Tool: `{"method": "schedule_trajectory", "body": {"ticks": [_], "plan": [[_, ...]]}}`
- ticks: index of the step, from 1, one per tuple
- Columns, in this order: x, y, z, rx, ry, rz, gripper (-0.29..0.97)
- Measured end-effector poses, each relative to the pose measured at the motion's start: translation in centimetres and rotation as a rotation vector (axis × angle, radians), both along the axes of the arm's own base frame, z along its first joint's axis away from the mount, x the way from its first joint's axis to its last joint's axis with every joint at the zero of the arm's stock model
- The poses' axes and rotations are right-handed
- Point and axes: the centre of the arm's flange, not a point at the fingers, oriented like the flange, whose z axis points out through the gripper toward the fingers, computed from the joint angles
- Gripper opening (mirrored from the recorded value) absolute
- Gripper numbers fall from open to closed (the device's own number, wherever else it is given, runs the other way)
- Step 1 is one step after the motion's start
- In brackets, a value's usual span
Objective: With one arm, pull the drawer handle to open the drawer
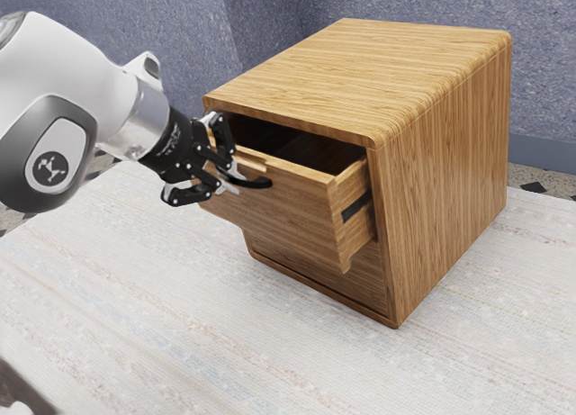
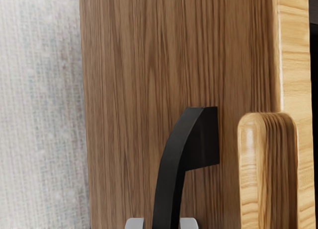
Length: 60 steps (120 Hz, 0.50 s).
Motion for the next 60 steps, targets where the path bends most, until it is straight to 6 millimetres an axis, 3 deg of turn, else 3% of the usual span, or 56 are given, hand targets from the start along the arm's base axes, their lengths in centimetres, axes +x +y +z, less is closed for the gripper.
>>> {"method": "schedule_trajectory", "body": {"ticks": [60], "plan": [[-4.4,0.6,-0.1,-0.001,-0.006,-0.011,-0.03]]}}
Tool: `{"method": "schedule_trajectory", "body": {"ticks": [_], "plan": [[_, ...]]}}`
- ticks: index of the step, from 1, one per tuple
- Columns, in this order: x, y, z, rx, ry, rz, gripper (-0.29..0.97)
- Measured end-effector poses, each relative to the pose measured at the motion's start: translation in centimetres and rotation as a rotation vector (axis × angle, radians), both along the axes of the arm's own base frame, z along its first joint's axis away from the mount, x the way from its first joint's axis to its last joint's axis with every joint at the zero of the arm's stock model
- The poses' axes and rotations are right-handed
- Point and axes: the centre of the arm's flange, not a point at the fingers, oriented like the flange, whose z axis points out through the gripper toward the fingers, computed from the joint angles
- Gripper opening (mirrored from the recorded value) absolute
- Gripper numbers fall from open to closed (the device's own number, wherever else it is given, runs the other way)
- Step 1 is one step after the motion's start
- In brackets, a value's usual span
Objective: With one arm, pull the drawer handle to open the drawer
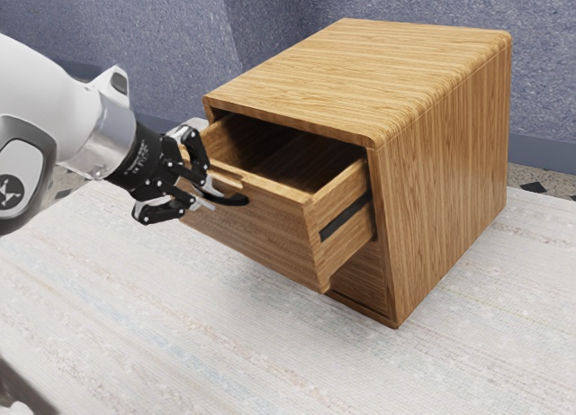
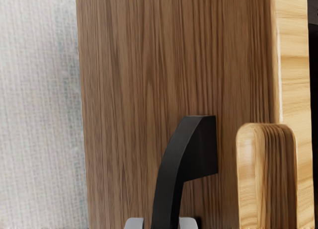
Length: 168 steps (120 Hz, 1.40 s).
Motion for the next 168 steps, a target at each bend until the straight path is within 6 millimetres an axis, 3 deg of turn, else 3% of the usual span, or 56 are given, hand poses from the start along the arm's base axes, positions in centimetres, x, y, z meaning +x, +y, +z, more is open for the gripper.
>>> {"method": "schedule_trajectory", "body": {"ticks": [62,126,146,155,158,162,168], "plan": [[-3.4,-0.3,0.1,-0.012,-0.009,-0.020,-0.02],[-8.4,1.4,1.1,-0.038,-0.020,-0.004,-0.02],[-14.6,5.3,5.0,-0.029,-0.085,0.116,0.00],[-17.2,7.4,7.1,-0.026,-0.105,0.189,0.13],[-17.3,8.0,8.4,-0.024,-0.109,0.208,0.19],[-16.5,8.4,11.6,-0.013,-0.117,0.222,0.26],[-14.0,7.2,16.5,0.027,-0.119,0.217,0.34]]}}
